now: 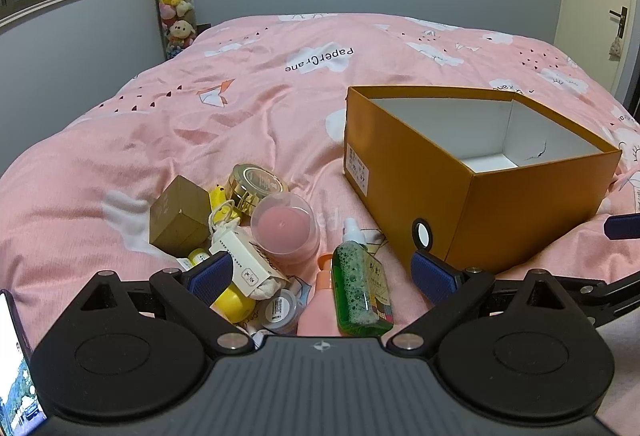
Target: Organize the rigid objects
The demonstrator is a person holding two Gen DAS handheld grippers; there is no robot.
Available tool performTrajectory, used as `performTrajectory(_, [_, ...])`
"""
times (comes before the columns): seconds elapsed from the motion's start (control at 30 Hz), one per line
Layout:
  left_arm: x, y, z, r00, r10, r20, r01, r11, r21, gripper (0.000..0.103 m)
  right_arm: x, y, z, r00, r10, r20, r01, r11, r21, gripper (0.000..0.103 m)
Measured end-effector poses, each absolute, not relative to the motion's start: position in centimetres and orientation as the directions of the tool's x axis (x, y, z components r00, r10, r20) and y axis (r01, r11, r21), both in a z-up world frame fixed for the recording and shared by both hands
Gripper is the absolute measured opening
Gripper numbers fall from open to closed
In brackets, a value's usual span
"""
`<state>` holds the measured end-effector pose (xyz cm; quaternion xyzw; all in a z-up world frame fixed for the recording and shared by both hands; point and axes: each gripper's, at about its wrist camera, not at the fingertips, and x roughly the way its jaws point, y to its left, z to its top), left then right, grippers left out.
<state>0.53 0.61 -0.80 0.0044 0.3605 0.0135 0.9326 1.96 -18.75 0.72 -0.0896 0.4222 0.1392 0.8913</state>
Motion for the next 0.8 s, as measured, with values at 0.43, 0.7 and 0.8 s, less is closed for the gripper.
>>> performTrajectory(0.43, [0.53, 0.68, -0.87, 0.738, 0.028, -0.674, -0.023, 1.0, 0.016, 0.103, 2.06, -18.7, 0.52, 0.595, 0.169, -0.786, -0.321, 0.946, -0.039, 0.1])
performTrajectory(0.7, [0.52, 0.69, -0.88, 0.738, 0.027, -0.674, -0.022, 1.0, 0.016, 0.103, 2.12, -18.69, 0.4, 0.59, 0.167, -0.79, -0.319, 0.947, -0.038, 0.101])
performTrajectory(0.8, [0.49, 0.71, -0.93, 0.738, 0.027, -0.674, -0.022, 1.0, 0.016, 0.103, 2.13, -18.68, 0.38, 0.588, 0.167, -0.792, -0.32, 0.947, -0.037, 0.101])
